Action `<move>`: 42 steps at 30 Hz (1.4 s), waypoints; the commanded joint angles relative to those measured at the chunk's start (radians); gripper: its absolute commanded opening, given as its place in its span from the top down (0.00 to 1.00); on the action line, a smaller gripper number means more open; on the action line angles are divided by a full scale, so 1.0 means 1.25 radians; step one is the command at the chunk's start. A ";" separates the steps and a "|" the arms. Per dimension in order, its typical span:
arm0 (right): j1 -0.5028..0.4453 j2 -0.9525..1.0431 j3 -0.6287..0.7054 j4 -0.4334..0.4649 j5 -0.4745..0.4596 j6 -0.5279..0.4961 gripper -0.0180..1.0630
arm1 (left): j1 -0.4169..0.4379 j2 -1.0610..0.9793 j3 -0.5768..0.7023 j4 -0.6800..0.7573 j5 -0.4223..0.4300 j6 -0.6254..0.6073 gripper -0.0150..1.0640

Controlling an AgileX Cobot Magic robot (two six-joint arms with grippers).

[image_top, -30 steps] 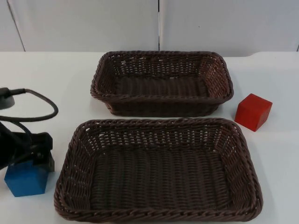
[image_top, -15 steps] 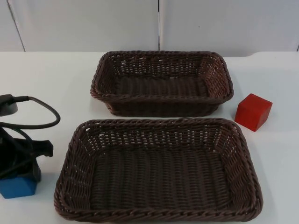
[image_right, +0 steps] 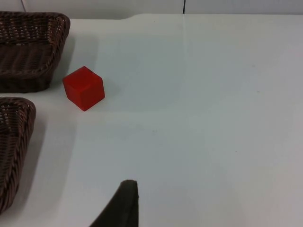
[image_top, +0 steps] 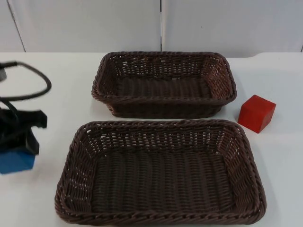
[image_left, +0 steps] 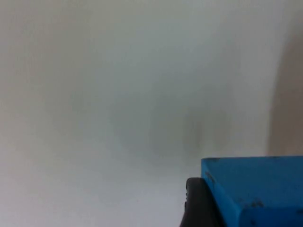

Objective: Pick up one cube with the left hand and place it into the upper basket. Pick up one cube with the right hand and place it into the lower basket.

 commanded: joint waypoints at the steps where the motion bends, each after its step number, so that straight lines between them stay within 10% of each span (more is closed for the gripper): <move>1: 0.002 -0.002 0.003 -0.004 -0.004 -0.005 0.01 | -0.004 -0.061 -0.003 -0.008 0.024 -0.003 0.99; 19: 0.002 -0.002 0.003 -0.004 -0.004 -0.005 0.01 | -0.004 -0.501 -0.002 0.001 0.092 0.027 0.99; 42: 0.002 -0.002 0.003 -0.004 -0.004 -0.005 0.01 | -0.004 -0.508 -0.002 -0.003 0.072 0.027 0.99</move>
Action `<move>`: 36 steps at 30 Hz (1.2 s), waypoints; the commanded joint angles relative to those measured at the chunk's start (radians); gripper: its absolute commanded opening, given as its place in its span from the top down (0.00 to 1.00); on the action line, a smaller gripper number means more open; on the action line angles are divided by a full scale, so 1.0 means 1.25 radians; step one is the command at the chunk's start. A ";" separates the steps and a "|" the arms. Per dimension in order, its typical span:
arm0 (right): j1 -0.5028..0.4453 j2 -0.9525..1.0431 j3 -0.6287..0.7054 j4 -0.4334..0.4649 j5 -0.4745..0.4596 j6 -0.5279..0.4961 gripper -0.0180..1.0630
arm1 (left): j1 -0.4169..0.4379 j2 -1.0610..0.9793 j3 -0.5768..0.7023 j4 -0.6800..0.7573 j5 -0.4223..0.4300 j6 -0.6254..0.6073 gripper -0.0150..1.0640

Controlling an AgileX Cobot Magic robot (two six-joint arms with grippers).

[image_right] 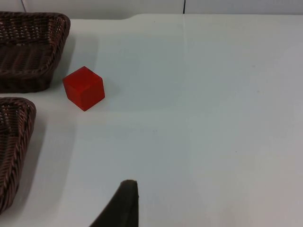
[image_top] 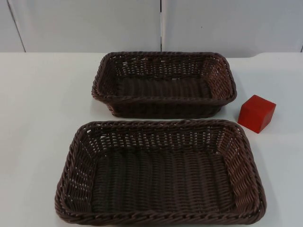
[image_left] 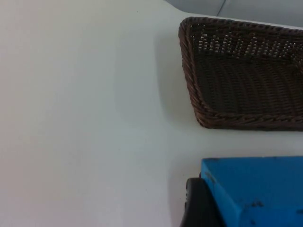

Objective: Pick up one cube with the left hand and place it into the upper basket. Pick up one cube with the right hand and place it into the lower basket.

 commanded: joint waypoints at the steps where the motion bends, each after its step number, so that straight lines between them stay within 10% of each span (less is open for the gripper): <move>1: 0.002 -0.002 0.003 -0.004 -0.004 -0.005 0.01 | -0.004 -0.006 -0.002 0.002 -0.028 0.001 0.99; 14: 0.002 -0.002 0.003 -0.004 -0.004 -0.005 0.01 | -0.004 0.082 -0.029 -0.043 -0.065 0.041 0.99; 36: 0.002 -0.002 0.003 -0.004 -0.004 -0.005 0.01 | -0.106 0.529 -0.445 -0.097 -0.006 0.145 0.99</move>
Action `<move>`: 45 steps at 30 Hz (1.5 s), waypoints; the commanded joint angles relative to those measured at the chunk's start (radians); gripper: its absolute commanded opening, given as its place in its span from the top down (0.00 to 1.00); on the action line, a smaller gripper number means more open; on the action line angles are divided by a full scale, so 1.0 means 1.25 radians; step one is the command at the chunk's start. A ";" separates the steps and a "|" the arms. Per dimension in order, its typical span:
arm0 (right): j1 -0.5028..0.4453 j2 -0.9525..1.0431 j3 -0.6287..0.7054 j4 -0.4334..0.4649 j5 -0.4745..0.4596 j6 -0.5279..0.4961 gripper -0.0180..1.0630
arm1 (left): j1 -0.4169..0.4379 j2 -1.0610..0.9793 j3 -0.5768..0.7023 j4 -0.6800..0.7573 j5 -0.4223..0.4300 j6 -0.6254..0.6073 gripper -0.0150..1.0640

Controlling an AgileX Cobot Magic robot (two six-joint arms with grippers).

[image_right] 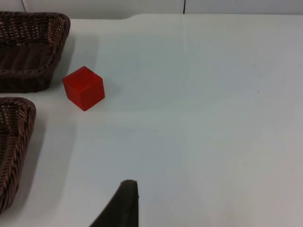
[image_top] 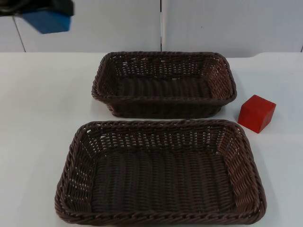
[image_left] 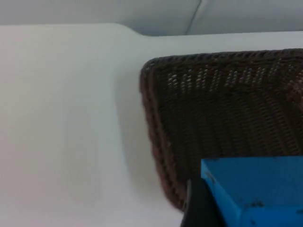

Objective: Pick up one cube with the left hand and place it into the upper basket. Pick up one cube with the right hand and place it into the lower basket.

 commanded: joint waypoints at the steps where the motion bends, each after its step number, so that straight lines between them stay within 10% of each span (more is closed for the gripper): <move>1: 0.002 -0.002 0.003 -0.004 -0.004 -0.005 0.01 | -0.031 0.074 -0.081 -0.005 0.014 0.004 0.99; 22: 0.002 -0.002 0.003 -0.004 -0.004 -0.005 0.01 | -0.056 0.496 -0.560 -0.033 0.161 -0.006 0.99; 45: 0.002 -0.002 0.003 -0.004 -0.004 -0.005 0.01 | -0.154 0.683 -0.690 0.016 0.084 -0.019 0.99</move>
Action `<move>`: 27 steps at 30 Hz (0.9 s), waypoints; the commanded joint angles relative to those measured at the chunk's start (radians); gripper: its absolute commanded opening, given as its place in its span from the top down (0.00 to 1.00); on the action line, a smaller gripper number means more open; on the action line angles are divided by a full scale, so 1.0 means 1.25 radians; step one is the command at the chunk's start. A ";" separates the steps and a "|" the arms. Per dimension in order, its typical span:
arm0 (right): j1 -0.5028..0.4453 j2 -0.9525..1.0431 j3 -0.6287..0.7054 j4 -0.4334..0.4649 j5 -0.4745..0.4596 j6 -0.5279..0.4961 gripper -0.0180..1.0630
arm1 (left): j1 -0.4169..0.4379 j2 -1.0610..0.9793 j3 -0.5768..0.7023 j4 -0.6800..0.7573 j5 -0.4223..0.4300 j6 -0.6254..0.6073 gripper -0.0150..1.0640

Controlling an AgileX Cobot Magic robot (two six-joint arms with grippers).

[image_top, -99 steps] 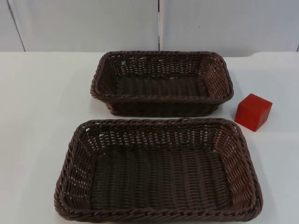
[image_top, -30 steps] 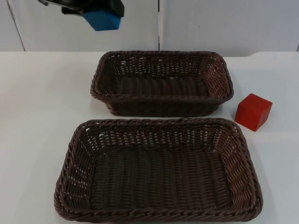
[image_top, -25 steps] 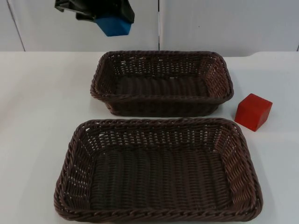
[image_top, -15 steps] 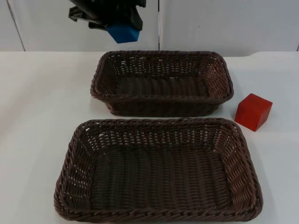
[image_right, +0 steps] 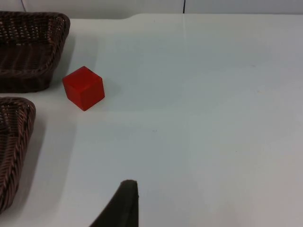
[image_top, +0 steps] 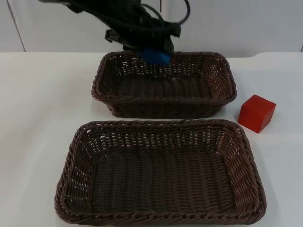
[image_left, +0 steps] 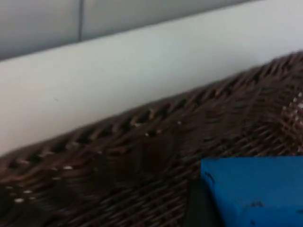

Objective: Pick up one cube with the left hand and place it into the upper basket. Pick up one cube with the right hand and place it into the lower basket.

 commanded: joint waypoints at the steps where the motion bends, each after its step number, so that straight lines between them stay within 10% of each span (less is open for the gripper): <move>1: 0.002 -0.002 0.003 -0.004 -0.004 -0.005 0.01 | -0.006 0.002 -0.007 0.008 -0.020 -0.004 0.99; 27: 0.002 -0.002 0.003 -0.005 -0.004 -0.005 0.01 | -0.007 0.057 -0.007 0.044 0.029 -0.004 0.99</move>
